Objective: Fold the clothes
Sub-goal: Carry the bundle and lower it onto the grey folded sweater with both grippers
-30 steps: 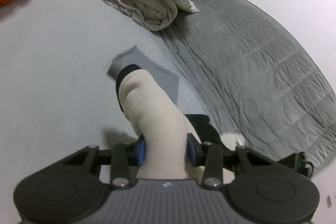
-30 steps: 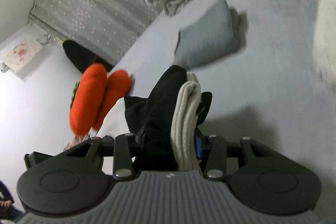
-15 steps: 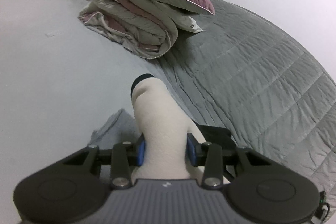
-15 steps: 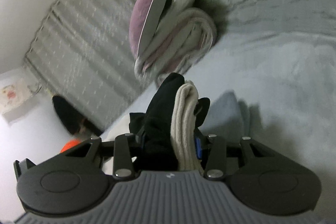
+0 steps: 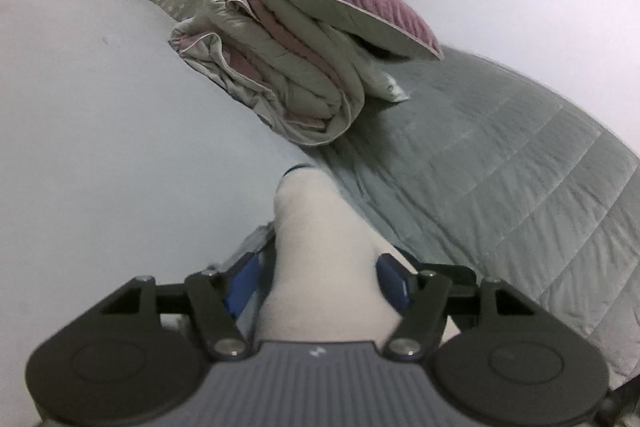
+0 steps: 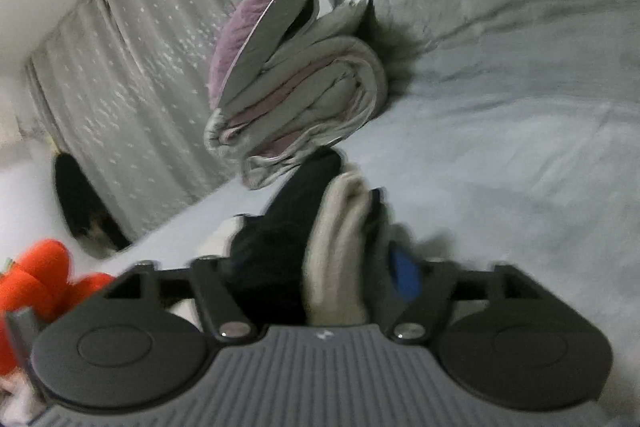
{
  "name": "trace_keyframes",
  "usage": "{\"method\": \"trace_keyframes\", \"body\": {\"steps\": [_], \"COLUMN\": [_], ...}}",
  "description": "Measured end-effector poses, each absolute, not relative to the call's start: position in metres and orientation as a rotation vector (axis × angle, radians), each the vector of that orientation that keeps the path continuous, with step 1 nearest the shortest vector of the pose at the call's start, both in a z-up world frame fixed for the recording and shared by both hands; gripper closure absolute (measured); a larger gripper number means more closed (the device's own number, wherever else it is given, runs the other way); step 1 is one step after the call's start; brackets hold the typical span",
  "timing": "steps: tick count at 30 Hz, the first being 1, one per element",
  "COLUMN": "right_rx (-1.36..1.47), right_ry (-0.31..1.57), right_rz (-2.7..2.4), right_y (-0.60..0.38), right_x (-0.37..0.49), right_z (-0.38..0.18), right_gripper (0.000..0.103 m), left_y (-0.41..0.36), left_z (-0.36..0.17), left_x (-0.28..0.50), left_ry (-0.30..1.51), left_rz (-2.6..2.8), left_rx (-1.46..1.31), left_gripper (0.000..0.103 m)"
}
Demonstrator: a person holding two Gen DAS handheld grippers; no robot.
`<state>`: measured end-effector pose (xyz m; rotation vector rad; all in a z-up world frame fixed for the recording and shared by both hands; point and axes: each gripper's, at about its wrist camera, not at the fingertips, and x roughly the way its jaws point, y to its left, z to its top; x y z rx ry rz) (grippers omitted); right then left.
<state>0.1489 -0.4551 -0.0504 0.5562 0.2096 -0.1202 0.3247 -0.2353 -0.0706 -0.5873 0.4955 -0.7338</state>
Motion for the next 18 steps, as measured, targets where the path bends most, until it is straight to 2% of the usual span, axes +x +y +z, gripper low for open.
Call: {"method": "trace_keyframes", "body": {"steps": [4, 5, 7, 9, 10, 11, 13, 18], "right_rx": [0.551, 0.528, 0.481, 0.444, 0.431, 0.42, 0.397, 0.34], "right_ry": [0.131, 0.101, 0.052, 0.019, 0.004, 0.018, 0.049, 0.125], "right_rz": [-0.151, -0.161, -0.175, -0.168, -0.159, -0.156, -0.15, -0.137], "right_y": [-0.457, -0.456, -0.454, -0.45, -0.447, -0.447, -0.445, -0.442], "right_x": [0.136, 0.134, 0.129, 0.127, 0.125, 0.129, 0.137, 0.157], "right_z": [-0.041, -0.036, -0.027, -0.021, -0.019, -0.021, -0.026, -0.037], "right_gripper": [0.025, 0.03, 0.055, 0.064, 0.074, 0.078, 0.082, 0.088], "left_y": [-0.224, -0.224, -0.224, -0.226, -0.228, -0.23, -0.236, -0.254], "left_z": [-0.04, -0.036, -0.032, -0.03, -0.03, -0.03, -0.034, -0.056], "left_x": [0.292, 0.289, 0.286, 0.282, 0.282, 0.282, 0.291, 0.305], "left_ry": [0.288, 0.274, 0.247, 0.22, 0.203, 0.201, 0.223, 0.305], "left_rz": [-0.689, -0.691, -0.701, -0.715, -0.718, -0.726, -0.752, -0.734], "left_rx": [-0.471, -0.469, -0.476, -0.474, -0.452, -0.434, -0.416, -0.294], "left_gripper": [0.031, 0.032, 0.041, 0.052, 0.054, 0.056, 0.063, 0.066]}}
